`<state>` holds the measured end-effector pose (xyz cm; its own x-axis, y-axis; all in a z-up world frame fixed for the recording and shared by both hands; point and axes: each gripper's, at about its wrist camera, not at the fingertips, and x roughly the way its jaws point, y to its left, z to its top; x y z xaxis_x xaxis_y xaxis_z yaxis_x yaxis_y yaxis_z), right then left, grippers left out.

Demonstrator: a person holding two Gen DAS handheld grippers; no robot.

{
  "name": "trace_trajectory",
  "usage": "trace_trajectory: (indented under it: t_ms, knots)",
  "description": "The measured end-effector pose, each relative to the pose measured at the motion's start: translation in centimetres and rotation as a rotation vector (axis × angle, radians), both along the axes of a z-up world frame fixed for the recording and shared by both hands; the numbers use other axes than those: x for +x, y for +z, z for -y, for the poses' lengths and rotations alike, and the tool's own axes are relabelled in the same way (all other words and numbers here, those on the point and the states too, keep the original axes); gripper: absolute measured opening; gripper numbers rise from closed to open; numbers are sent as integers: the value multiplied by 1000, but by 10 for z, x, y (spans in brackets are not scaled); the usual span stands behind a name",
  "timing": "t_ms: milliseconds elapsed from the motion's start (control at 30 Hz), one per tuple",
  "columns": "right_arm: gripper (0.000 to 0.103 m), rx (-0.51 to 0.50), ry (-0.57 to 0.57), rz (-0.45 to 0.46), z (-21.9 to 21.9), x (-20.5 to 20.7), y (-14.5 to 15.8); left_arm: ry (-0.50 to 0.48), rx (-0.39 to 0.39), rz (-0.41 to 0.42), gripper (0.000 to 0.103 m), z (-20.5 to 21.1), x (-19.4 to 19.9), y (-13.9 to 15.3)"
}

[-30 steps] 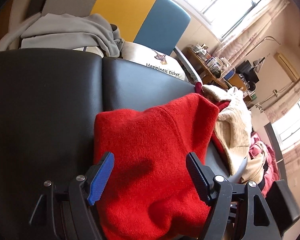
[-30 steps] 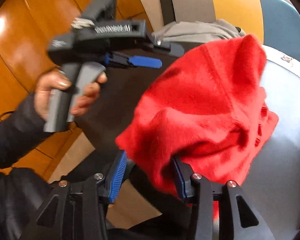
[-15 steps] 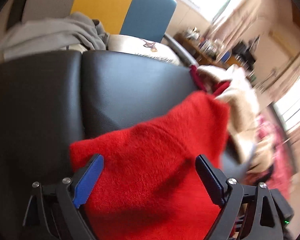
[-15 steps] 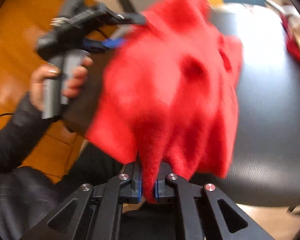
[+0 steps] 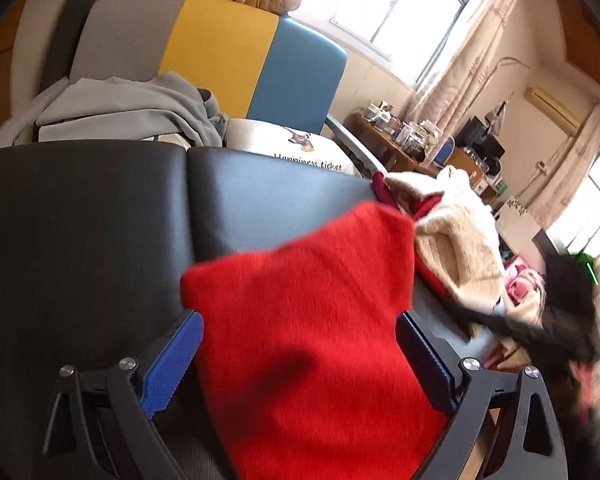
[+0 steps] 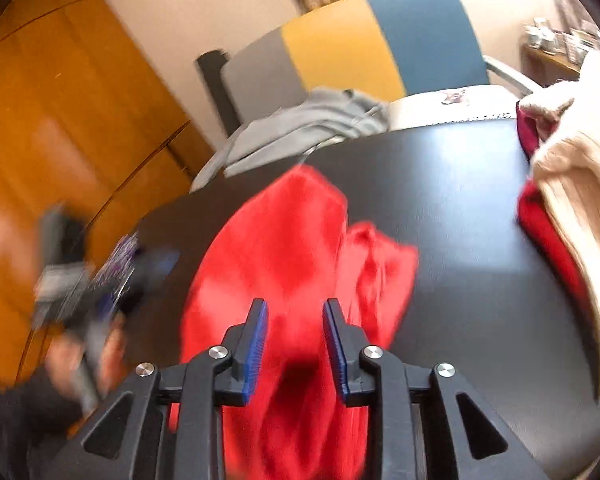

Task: Fold clothes
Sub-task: 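Release the sweater with the left tool and withdraw both tools, then grasp the folded red sweater bundle with both tools from its sides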

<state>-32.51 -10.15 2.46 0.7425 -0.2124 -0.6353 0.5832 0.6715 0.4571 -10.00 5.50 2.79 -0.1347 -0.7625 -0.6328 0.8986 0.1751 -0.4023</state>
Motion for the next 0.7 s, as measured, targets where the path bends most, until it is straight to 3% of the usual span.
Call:
trace_trajectory:
  t_ms: [167,233,333,433,467,500,533,600,633,700]
  knots:
    - [29,70,-46,-90,40,61,-27,-50,18,70,97,-11,-26,-16]
    - [16,26,-58,-115,37,63,-22,-55,12,71,97,-13,-32,-20]
    - [13,-63,-103,-131,27,46,-5,-72,-8,71,99,-12,-37,-23]
    - [13,-102,-156,-242,26,36,-17,-124,61,85,102,-1,-51,-45]
    - [13,-95,-174,-281,29,34,-29,-146,136,111,102,6,-58,-61]
    - [13,-75,-193,-272,33,29,-40,-169,224,141,102,14,-65,-80]
    - [14,-51,-213,-255,36,23,-49,-163,234,125,102,13,-64,-86]
    - [15,7,-246,-172,41,9,-54,-138,216,68,97,9,-58,-93]
    - [17,-7,-248,-177,41,8,-52,-128,207,52,89,6,-55,-90]
    - [22,-34,-237,-184,39,8,-49,-100,160,29,84,-3,-46,-76]
